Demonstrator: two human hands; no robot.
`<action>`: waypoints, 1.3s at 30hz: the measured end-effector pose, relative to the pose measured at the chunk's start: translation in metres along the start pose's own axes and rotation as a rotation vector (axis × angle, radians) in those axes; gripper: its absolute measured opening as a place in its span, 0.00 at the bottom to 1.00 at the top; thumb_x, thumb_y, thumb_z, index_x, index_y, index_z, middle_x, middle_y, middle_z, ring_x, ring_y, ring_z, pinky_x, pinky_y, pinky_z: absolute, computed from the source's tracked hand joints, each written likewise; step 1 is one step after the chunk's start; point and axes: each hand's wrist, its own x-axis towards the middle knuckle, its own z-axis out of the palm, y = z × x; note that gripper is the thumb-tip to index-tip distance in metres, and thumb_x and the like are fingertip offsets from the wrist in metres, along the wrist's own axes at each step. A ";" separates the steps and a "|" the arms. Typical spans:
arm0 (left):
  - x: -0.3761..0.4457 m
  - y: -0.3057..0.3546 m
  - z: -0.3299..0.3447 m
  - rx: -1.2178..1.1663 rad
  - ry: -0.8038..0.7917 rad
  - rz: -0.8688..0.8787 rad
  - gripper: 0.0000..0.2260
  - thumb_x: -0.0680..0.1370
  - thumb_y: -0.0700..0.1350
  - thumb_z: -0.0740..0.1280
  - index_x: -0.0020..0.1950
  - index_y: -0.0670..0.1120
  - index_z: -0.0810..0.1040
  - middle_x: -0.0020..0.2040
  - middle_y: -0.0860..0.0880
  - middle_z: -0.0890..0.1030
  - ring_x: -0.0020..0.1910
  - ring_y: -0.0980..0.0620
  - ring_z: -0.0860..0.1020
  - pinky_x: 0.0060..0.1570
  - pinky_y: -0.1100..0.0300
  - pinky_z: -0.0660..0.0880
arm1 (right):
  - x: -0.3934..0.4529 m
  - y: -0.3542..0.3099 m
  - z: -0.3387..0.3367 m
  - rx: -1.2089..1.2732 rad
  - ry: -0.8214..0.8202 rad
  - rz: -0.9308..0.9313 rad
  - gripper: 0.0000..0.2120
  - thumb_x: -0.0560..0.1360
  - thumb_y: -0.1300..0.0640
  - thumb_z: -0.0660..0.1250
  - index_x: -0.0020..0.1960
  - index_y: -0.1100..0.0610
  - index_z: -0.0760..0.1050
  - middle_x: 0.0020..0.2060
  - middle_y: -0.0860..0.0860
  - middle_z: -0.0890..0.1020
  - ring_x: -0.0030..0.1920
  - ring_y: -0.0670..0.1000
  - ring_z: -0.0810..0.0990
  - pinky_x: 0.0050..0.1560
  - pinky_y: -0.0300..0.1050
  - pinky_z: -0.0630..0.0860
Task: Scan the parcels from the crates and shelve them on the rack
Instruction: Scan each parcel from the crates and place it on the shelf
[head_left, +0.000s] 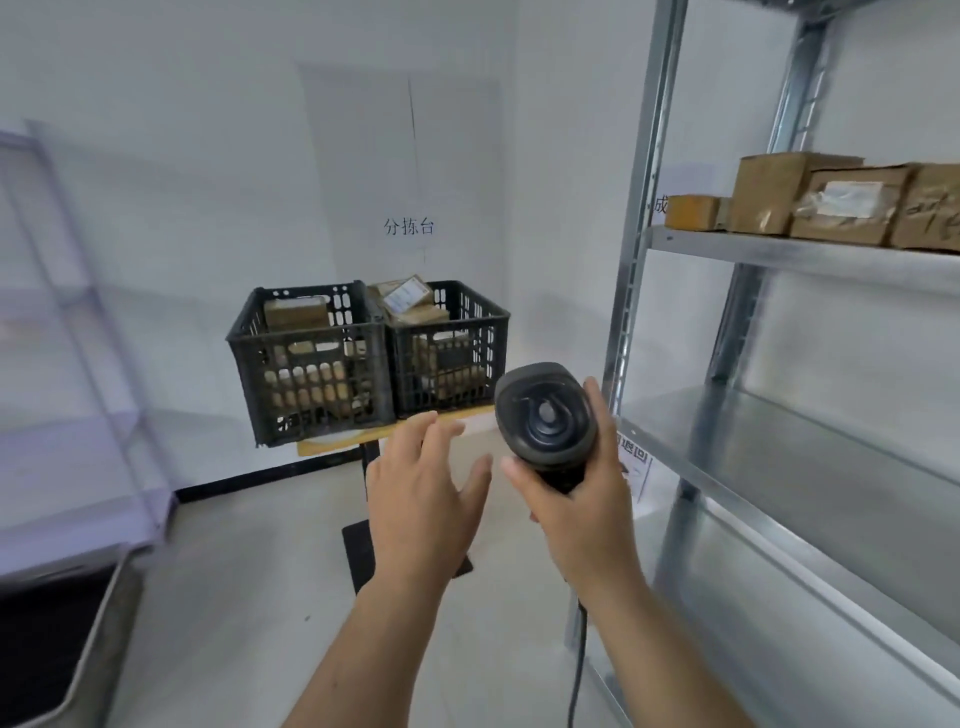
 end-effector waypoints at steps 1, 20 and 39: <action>0.008 -0.010 0.004 0.015 0.004 -0.018 0.15 0.72 0.51 0.73 0.54 0.44 0.80 0.57 0.44 0.79 0.56 0.42 0.78 0.52 0.46 0.75 | 0.009 0.007 0.010 0.004 -0.022 -0.012 0.45 0.66 0.51 0.77 0.72 0.32 0.53 0.59 0.31 0.76 0.58 0.49 0.80 0.56 0.60 0.79; 0.197 -0.145 0.118 0.205 0.013 -0.197 0.16 0.74 0.51 0.71 0.58 0.46 0.79 0.60 0.47 0.77 0.62 0.45 0.75 0.57 0.45 0.71 | 0.232 0.128 0.164 0.181 -0.245 -0.014 0.47 0.69 0.62 0.77 0.79 0.47 0.54 0.49 0.18 0.73 0.55 0.21 0.70 0.51 0.18 0.65; 0.322 -0.328 0.129 0.271 -0.053 -0.288 0.23 0.79 0.56 0.63 0.73 0.52 0.68 0.73 0.52 0.69 0.72 0.50 0.64 0.71 0.50 0.61 | 0.342 0.167 0.356 0.134 -0.291 -0.031 0.46 0.72 0.58 0.76 0.79 0.45 0.52 0.54 0.28 0.71 0.51 0.17 0.67 0.50 0.15 0.63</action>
